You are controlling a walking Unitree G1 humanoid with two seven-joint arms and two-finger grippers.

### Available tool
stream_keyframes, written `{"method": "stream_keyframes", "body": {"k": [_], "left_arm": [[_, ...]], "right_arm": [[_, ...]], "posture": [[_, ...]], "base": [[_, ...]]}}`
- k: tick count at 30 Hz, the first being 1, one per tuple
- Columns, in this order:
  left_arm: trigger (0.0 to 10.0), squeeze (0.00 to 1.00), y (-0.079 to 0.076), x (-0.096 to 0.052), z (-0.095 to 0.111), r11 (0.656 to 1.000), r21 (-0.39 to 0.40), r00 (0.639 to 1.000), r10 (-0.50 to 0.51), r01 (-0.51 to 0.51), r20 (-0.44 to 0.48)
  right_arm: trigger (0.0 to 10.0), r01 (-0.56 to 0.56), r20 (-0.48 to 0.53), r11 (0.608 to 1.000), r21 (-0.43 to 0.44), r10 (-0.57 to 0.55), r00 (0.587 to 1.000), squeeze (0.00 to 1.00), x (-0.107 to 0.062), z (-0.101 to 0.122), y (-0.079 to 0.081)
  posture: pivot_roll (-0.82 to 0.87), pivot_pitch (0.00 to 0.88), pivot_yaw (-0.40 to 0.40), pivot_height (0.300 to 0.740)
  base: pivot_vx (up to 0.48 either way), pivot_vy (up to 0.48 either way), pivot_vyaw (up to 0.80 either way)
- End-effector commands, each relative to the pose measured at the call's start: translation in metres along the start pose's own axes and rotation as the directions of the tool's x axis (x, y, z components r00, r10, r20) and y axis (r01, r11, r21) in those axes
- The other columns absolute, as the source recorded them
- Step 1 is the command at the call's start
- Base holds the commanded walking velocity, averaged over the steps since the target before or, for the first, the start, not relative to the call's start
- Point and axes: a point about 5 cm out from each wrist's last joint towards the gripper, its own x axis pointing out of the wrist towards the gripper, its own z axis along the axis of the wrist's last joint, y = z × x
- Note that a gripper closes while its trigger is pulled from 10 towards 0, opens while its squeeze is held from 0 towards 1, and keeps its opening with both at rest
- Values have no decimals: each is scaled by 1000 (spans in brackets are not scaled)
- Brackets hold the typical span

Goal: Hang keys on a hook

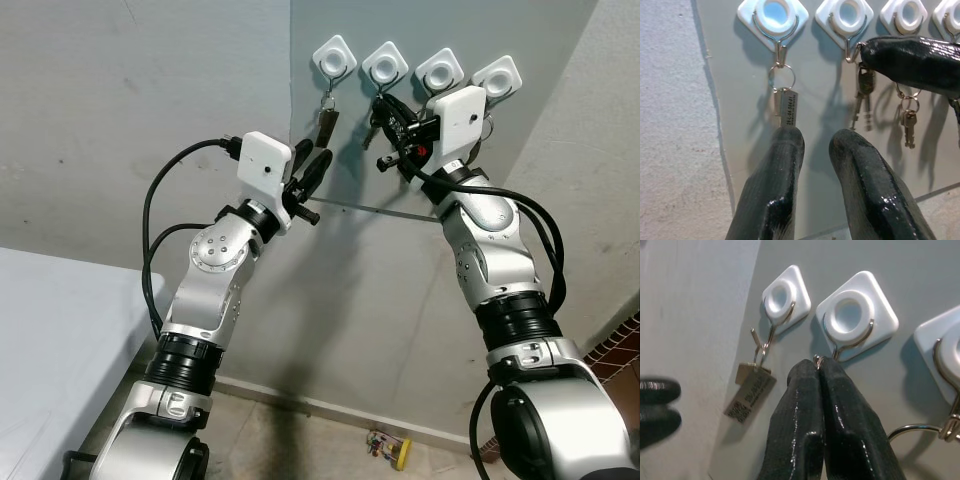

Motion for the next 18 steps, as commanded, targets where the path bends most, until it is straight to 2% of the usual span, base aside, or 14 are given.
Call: {"method": "stream_keyframes", "body": {"k": [1, 9, 13, 18], "left_arm": [[10000, 0, 2, 2, 9, 1000, 11, 1000, -3, 3, 24], [10000, 0, 3, 2, 9, 1000, 0, 1000, 6, -6, 25], [10000, 0, 2, 2, 9, 1000, -1, 1000, 7, -7, 26], [10000, 0, 3, 2, 9, 1000, -6, 1000, 12, -12, 26]], "right_arm": [[10000, -35, 4, 998, -55, 36, 999, 0, 6, 7, 2], [10000, -72, -26, 981, -178, 68, 997, 0, 8, 6, 5], [10000, -60, -16, 986, -157, 58, 998, 0, 8, 7, 4], [10000, 0, -1, 999, -44, 0, 1000, 0, 7, 5, -1]], "posture": [[-39, 0, -37, 740], [-41, 0, -39, 740], [-41, 0, -40, 740], [-41, 0, -41, 740]], "base": [[0, 0, 0], [0, 0, 0], [0, 0, 0], [0, 0, 0]]}}
